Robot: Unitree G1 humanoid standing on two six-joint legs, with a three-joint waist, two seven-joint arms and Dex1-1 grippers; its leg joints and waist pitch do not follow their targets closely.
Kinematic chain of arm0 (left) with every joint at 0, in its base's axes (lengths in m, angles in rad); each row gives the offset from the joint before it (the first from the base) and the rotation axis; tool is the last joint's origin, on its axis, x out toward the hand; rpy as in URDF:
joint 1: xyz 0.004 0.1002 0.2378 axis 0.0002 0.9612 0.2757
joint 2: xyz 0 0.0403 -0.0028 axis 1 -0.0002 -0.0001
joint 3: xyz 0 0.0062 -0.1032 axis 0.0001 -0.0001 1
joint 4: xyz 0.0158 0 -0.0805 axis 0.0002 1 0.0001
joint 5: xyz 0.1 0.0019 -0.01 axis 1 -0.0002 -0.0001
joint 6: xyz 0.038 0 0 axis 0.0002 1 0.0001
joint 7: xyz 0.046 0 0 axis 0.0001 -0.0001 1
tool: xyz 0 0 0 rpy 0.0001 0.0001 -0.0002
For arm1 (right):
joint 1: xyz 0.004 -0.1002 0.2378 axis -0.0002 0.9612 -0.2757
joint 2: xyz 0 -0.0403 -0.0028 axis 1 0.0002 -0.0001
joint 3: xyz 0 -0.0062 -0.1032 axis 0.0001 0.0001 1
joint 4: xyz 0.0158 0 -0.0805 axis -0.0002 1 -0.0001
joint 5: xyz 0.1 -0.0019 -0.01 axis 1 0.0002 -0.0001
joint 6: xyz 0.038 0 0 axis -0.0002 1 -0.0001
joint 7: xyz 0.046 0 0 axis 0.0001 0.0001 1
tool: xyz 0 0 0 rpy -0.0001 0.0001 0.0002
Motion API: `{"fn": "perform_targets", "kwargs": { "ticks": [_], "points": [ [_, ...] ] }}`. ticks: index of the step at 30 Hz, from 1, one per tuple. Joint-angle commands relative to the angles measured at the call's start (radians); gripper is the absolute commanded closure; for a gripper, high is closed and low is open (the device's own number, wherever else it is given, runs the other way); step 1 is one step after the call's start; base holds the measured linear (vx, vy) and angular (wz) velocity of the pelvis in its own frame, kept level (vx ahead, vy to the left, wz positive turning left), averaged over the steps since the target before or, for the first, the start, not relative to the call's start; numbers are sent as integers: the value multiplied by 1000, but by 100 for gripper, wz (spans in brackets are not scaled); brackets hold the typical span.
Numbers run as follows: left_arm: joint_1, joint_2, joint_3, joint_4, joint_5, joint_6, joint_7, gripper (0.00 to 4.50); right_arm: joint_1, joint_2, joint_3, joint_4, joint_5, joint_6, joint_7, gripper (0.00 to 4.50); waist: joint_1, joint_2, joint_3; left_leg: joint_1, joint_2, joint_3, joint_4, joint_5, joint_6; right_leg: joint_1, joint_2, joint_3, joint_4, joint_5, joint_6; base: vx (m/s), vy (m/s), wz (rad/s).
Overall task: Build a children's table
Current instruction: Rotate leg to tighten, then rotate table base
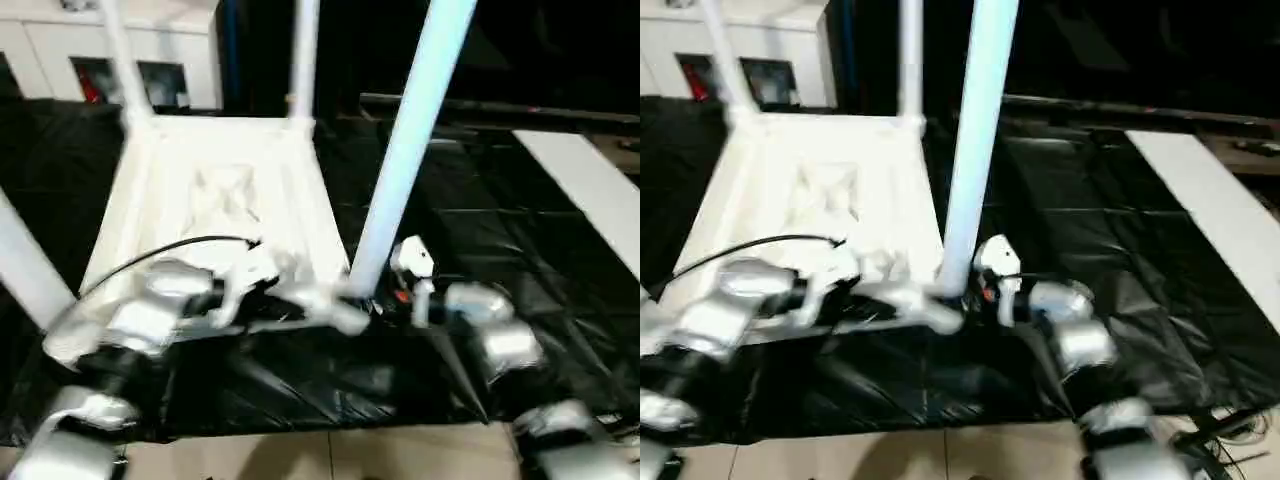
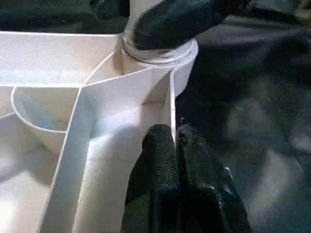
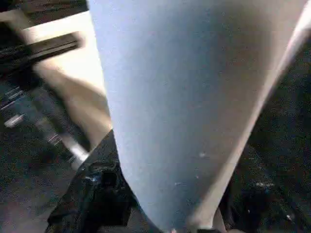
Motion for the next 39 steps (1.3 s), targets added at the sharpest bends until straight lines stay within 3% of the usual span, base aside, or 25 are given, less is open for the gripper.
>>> {"fn": "perform_targets", "kwargs": {
  "ticks": [1,2,4,9,10,11,14,19,20,23,27,29,32,34,36,39],
  "points": [
    [-19,-121,-35,-7,-16,22,93,450,9,118,15,77,-26,50,-198,253,3,12,-37,-2,7,-1,-79,-303,-10,29,-58,45,-111,-479,-116,0,0,0],
    [-21,-143,-37,-9,-11,31,120,450,0,146,8,91,-32,53,-255,254,-2,9,-35,-4,4,-6,-82,-321,-21,29,-59,40,-117,-541,-91,0,0,0],
    [-22,-157,-41,-13,-8,39,135,450,-12,164,9,101,-37,54,-285,254,-4,10,-36,-6,3,-9,-82,-332,-23,29,-59,38,-119,-563,-76,0,0,0],
    [-24,-195,-70,-27,22,36,177,450,-88,258,9,123,-33,43,-341,254,-9,15,-40,-2,3,-7,-83,-357,-7,22,-53,39,-119,-493,-88,0,0,0],
    [-21,-184,-70,-34,18,32,159,450,-87,251,20,114,-48,24,-332,254,-10,10,-39,-4,3,-6,-83,-357,-4,23,-52,39,-120,-488,-90,0,0,0],
    [-19,-177,-69,-38,17,29,149,450,-84,245,23,109,-53,14,-332,254,-9,13,-39,-4,3,-6,-84,-355,-1,23,-53,40,-117,-475,-95,0,0,0],
    [-15,-155,-59,-39,19,6,134,450,-64,217,19,84,-47,20,-288,184,-9,11,-39,-5,4,-4,-84,-349,6,23,-53,42,-117,-454,-103,0,0,0],
    [-3,-112,-40,-45,5,-33,99,450,-7,105,37,-5,-49,33,-179,149,-3,12,-41,-6,5,1,-84,-305,21,29,-52,45,-114,-399,-118,0,0,0],
    [3,-99,-33,-50,-1,-40,92,450,14,59,43,-47,-45,36,-131,140,7,10,-43,-7,7,4,-81,-276,35,34,-52,46,-109,-351,-128,0,0,0],
    [14,-86,-16,-58,-12,-55,91,450,47,-20,38,-123,-21,43,-37,129,16,12,-47,-6,8,10,-77,-226,49,35,-51,49,-100,-260,-161,0,0,0],
    [29,-77,1,-73,-20,-53,96,450,78,-89,28,-198,17,66,64,129,26,14,-53,-12,9,12,-71,-132,75,48,-48,48,-81,-97,-209,0,0,0],
    [60,-85,55,-145,-83,24,94,450,118,-181,38,-275,42,88,194,129,35,14,-57,-12,10,13,-65,-85,92,57,-46,46,-69,9,-237,0,0,0],
    [85,-80,74,-197,-97,41,111,409,136,-223,47,-311,49,99,242,123,34,15,-61,-16,9,13,-59,-28,131,59,-44,43,-58,133,-281,0,0,0],
    [126,-60,89,-277,-109,82,120,405,151,-264,56,-340,50,112,276,123,30,10,-59,-21,11,11,-61,-29,140,64,-47,41,-58,120,-284,0,0,0],
    [173,-35,110,-358,-125,119,125,372,163,-292,60,-361,52,125,305,123,29,10,-55,-17,11,14,-62,-69,133,59,-49,41,-67,35,-274,0,0,0],
    [233,11,140,-469,-163,170,114,361,177,-319,65,-387,55,143,329,123,29,12,-50,-15,14,13,-66,-119,104,56,-49,42,-75,-71,-248,0,0,0]
  ]
}}
